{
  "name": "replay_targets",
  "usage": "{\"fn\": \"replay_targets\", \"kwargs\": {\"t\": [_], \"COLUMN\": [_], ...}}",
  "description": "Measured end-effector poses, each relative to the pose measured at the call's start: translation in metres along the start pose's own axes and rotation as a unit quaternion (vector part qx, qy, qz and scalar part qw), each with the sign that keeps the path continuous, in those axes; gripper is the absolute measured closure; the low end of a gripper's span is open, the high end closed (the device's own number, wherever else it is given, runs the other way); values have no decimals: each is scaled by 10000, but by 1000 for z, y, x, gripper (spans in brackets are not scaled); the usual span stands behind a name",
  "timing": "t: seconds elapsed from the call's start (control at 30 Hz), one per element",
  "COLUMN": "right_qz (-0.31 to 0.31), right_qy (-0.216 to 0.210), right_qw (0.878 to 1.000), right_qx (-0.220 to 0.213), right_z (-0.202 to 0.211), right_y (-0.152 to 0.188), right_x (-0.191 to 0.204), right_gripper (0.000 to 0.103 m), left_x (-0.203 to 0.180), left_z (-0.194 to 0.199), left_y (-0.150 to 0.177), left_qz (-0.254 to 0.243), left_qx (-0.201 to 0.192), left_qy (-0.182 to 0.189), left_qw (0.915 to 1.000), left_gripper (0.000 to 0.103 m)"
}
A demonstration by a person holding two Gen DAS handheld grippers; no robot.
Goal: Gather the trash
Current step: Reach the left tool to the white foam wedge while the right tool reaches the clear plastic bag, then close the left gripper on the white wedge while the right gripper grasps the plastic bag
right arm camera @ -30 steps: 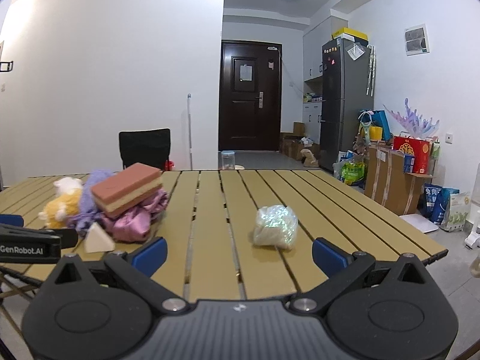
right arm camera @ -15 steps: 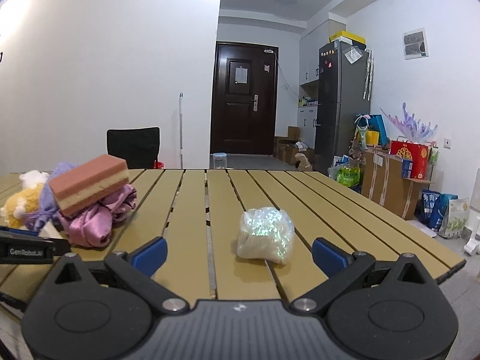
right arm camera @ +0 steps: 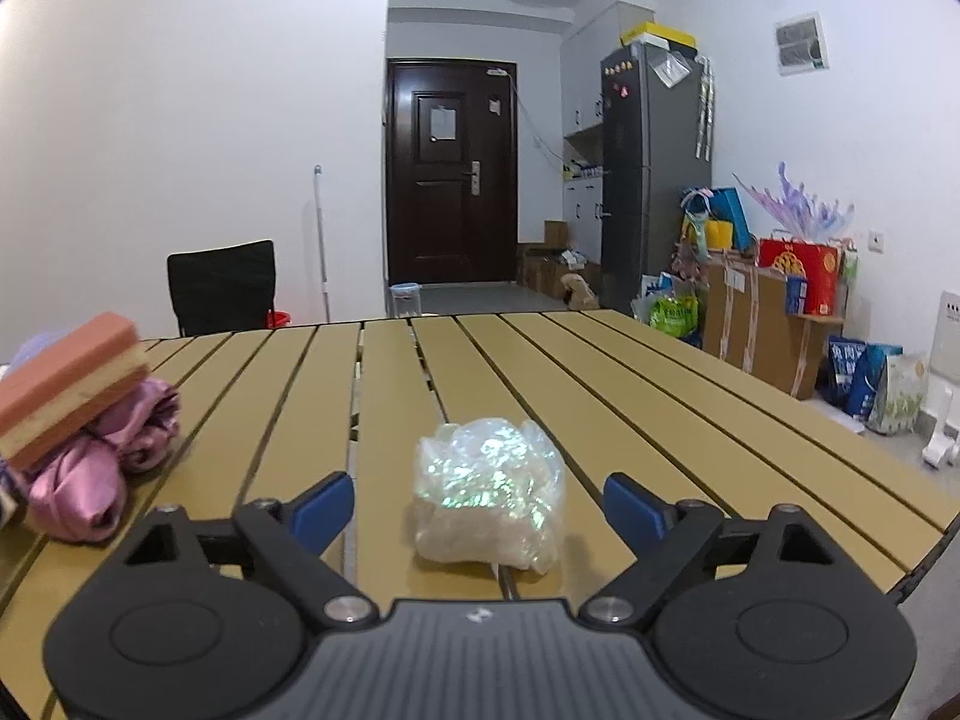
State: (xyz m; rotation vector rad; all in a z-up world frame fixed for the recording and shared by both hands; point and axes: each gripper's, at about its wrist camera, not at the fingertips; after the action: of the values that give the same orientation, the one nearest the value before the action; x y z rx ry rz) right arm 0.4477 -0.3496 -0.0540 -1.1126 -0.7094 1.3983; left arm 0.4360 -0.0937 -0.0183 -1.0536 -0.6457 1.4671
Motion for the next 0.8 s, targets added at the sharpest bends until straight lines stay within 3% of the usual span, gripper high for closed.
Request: {"fn": "replay_targets", "kwargs": {"t": [0.33, 0.43, 0.8], "right_qz": [-124, -183, 109], "right_qy": [-31, -115, -390], "right_qw": [9996, 9991, 9988], "right_qx": [257, 359, 264], "right_z": [-20, -25, -16], "right_y": [-3, -3, -2], "right_x": [-8, -7, 4], "right_gripper": [34, 49, 59], "left_x": [7, 8, 15], "left_z": [0, 0, 2], "left_y": [0, -1, -2], "left_qz": [17, 27, 99], "left_qx": [-34, -36, -112], "left_qy": [-82, -93, -191], "left_qw": [10000, 9999, 9997], "left_gripper": [74, 74, 74]}}
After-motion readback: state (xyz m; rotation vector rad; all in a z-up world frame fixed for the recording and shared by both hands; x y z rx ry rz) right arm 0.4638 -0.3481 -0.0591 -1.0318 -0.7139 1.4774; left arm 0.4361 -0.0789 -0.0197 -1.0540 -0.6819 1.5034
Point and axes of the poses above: each gripper's, at about its wrist camera, not at the fingertips, and z roughly against the way its jaws point, x to its left, y to its underside, and after that the axes turned 15 degrees about z, right-handed
